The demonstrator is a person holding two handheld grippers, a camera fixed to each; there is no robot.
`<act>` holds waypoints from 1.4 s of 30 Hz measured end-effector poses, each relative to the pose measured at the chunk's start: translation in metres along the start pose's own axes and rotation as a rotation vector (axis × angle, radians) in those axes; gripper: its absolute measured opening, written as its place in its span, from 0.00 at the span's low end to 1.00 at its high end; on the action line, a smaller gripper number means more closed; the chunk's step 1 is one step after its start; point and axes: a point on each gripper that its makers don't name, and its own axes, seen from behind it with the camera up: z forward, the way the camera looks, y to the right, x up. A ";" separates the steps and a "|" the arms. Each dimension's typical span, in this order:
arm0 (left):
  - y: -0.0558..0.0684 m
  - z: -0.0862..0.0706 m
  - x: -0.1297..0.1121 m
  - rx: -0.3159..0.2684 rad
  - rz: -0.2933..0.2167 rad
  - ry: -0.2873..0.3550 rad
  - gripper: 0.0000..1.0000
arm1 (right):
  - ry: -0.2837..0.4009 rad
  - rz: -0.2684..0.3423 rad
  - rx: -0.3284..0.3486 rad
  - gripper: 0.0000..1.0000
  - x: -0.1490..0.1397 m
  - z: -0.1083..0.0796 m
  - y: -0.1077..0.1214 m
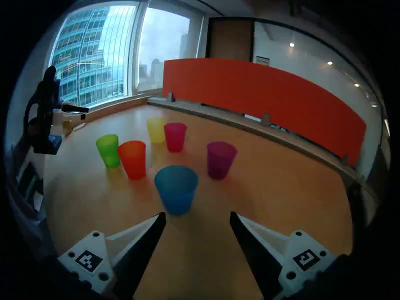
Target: Pour water
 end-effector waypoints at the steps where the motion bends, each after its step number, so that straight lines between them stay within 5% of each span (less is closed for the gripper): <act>1: -0.002 -0.001 0.003 0.011 -0.005 0.014 0.99 | 0.012 0.006 -0.012 0.99 0.003 -0.002 0.002; 18: -0.012 -0.010 0.053 0.135 -0.098 0.229 0.99 | 0.286 0.091 -0.283 0.99 0.061 -0.038 0.048; 29: -0.005 -0.013 0.075 0.179 -0.075 0.306 0.99 | 0.431 0.106 -0.461 0.99 0.087 -0.063 0.070; 42: -0.011 -0.013 0.089 0.245 -0.060 0.378 0.99 | 0.538 0.148 -0.552 0.99 0.106 -0.084 0.078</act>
